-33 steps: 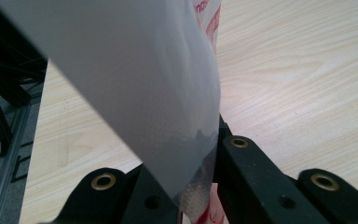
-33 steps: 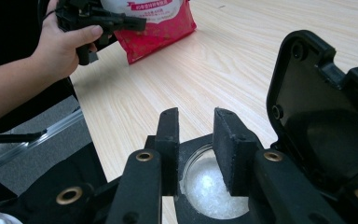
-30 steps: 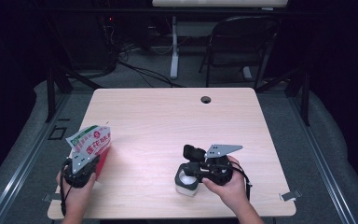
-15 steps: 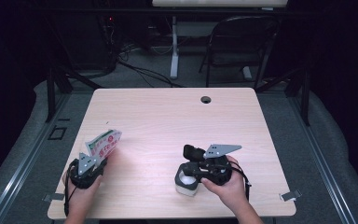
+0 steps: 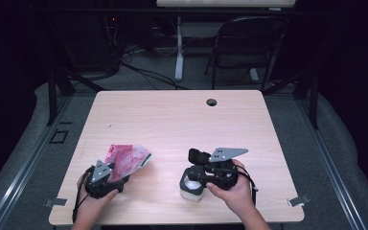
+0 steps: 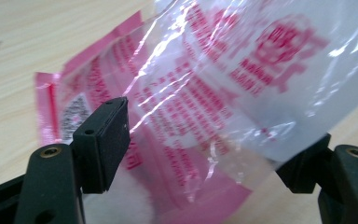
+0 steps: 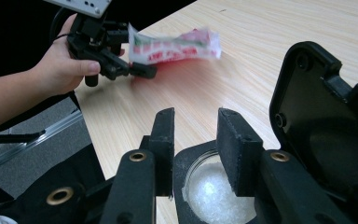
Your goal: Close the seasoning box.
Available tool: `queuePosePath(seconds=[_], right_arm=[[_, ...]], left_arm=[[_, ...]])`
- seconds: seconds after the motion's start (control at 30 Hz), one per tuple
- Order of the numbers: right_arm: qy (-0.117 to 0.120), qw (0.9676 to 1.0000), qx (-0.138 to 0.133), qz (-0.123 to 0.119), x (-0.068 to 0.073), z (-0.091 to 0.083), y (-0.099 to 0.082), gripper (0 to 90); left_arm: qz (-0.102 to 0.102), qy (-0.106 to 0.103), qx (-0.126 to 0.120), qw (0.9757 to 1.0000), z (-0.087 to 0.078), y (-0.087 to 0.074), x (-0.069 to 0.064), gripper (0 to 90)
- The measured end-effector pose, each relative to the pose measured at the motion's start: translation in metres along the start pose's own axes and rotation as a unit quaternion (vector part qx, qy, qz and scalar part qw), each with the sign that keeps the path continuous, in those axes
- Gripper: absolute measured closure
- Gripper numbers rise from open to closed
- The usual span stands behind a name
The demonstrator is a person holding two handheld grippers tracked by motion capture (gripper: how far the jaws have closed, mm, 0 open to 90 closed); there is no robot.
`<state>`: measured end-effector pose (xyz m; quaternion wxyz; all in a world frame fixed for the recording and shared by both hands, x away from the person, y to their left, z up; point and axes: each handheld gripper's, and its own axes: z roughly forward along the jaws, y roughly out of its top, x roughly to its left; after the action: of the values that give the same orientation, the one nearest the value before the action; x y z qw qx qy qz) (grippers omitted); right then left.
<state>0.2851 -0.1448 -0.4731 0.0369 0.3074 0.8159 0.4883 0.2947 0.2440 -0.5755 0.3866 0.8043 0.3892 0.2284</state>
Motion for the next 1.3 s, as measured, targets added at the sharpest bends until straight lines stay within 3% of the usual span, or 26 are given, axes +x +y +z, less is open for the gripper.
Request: queuePosePath(seconds=[0.1,0.27,0.5,0.77,1.3], right_arm=[[-0.001,1.0000,-0.002,0.002,0.000,0.000,0.000,66.1],[-0.001,1.0000,-0.004,0.002,0.000,0.000,0.000,65.4],[-0.002,1.0000,0.000,0.004,-0.001,-0.001,0.000,63.7],[-0.001,0.9998,0.016,0.009,-0.002,-0.002,0.002,58.4],[-0.020,0.9996,0.017,0.005,-0.004,-0.014,0.005,47.8]], left_arm=[[0.029,-0.005,0.012,0.9995,0.004,0.000,-0.009,28.5],[0.044,-0.014,0.017,0.9988,0.006,0.002,-0.017,29.6],[0.046,-0.027,0.012,0.9985,0.007,0.005,-0.027,29.6],[0.070,-0.043,0.011,0.9966,0.010,0.011,-0.044,29.7],[0.069,-0.063,-0.004,0.9956,0.006,0.022,-0.057,29.5]])
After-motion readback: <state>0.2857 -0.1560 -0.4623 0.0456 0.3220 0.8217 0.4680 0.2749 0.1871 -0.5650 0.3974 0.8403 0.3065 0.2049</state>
